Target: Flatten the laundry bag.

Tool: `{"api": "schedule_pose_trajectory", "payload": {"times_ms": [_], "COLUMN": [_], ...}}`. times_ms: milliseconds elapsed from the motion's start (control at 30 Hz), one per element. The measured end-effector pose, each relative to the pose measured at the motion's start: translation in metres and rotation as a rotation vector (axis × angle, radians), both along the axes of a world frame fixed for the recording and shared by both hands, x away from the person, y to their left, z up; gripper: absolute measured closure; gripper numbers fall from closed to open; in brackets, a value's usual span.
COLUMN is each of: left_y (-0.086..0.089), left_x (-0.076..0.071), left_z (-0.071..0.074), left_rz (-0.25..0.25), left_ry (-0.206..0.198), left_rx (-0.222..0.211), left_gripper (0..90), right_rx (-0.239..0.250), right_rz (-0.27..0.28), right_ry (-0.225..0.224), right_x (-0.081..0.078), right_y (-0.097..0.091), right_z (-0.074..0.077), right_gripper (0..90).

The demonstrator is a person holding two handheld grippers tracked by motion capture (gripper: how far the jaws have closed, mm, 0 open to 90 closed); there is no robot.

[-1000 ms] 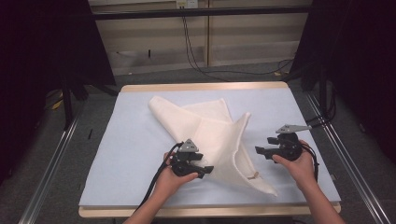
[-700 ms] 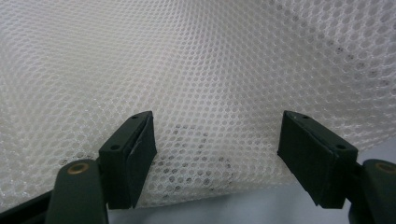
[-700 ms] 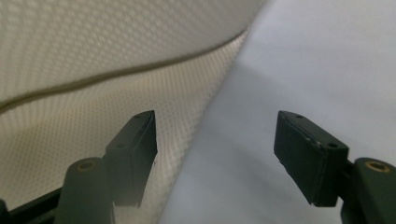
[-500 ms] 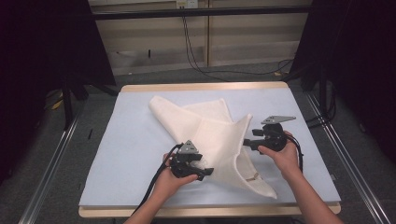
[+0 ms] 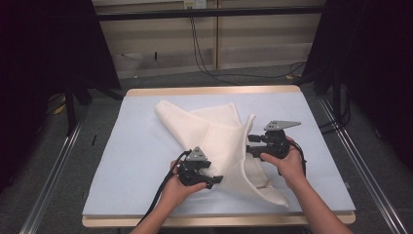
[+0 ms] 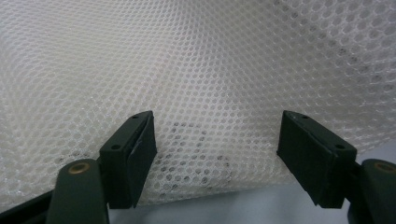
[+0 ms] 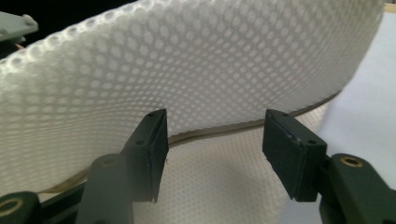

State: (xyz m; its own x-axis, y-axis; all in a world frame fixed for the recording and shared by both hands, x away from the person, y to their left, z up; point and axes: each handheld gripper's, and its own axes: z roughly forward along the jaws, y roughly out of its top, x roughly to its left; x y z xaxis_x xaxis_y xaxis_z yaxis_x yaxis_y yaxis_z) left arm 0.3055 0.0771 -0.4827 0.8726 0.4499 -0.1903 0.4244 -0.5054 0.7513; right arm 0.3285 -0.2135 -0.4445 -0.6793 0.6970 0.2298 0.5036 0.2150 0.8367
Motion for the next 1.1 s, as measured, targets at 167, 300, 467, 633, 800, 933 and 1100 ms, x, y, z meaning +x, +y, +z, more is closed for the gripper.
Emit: {"api": "schedule_pose_trajectory", "payload": {"times_ms": [167, 300, 467, 633, 800, 933, 1100], "left_y": [0.000, 0.000, 0.002, 0.012, 0.025, 0.031, 0.032], "left_x": [0.000, 0.000, 0.002, 0.008, 0.019, 0.028, 0.039], "left_z": [0.000, 0.000, 0.002, 0.012, 0.026, 0.036, 0.044], "left_rz": [0.007, 0.006, 0.006, 0.040, 0.079, 0.107, 0.125], "left_ry": [0.007, 0.006, 0.018, 0.028, 0.025, 0.041, 0.059], "left_rx": [-0.007, -0.009, -0.012, -0.035, -0.103, -0.137, -0.132], "left_gripper": [27.5, 27.5, 26.3, 24.9, 22.4, 20.8, 18.4], "right_rx": [0.023, 0.040, 0.047, 0.048, 0.035, 0.020, -0.004], "right_rz": [0.057, 0.108, 0.152, 0.170, 0.188, 0.207, 0.234], "right_ry": [0.004, -0.001, -0.014, -0.018, -0.011, -0.005, 0.001], "right_x": [0.000, -0.002, -0.005, -0.005, -0.006, -0.006, -0.008], "right_y": [0.015, 0.026, 0.037, 0.040, 0.045, 0.049, 0.058], "right_z": [0.000, -0.001, 0.002, 0.003, 0.002, 0.000, -0.003], "right_gripper": [46.2, 56.2, 64.7, 67.6, 68.8, 69.1, 69.1]}}
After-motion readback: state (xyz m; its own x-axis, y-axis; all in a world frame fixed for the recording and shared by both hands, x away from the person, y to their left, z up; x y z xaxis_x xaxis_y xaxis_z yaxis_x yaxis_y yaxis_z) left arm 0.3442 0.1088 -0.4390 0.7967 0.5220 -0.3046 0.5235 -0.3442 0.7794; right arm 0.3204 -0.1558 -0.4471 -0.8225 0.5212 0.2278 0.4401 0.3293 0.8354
